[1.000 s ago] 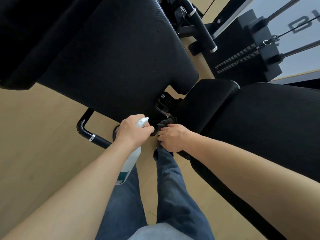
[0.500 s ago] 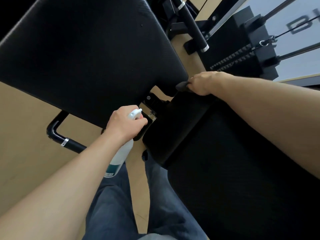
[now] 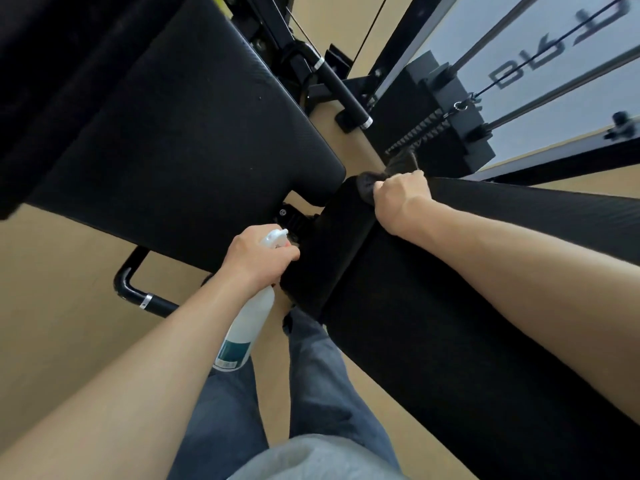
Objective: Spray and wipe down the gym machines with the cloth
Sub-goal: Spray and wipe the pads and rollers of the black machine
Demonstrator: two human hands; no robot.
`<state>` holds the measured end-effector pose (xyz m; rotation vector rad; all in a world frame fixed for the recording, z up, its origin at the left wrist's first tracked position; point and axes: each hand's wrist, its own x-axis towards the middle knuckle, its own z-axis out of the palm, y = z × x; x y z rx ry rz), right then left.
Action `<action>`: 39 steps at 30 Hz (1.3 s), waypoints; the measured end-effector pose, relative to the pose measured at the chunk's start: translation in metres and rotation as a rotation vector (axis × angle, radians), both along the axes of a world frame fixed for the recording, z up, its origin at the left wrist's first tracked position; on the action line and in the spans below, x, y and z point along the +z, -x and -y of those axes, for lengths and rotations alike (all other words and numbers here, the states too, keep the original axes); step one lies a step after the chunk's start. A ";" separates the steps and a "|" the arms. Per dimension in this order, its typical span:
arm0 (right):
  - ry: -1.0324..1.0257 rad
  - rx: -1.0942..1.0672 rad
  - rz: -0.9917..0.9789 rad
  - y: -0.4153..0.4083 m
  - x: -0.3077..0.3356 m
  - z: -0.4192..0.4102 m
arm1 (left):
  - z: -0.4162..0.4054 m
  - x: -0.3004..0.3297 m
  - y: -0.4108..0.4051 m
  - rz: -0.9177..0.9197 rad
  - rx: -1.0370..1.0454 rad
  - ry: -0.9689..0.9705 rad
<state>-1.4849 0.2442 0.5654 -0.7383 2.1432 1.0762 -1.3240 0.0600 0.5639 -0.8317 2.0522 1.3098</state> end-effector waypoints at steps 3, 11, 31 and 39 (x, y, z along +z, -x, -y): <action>0.085 0.010 0.013 -0.001 0.010 -0.005 | 0.008 0.008 -0.003 -0.019 -0.031 0.011; 0.124 0.162 0.147 -0.033 0.014 0.014 | 0.026 0.013 -0.021 0.021 -0.076 0.052; 0.215 0.199 0.419 -0.181 0.005 0.060 | 0.049 0.029 -0.019 -0.006 -0.046 -0.002; 0.856 -0.513 0.302 -0.109 0.002 0.056 | 0.055 0.026 -0.018 0.044 -0.019 0.026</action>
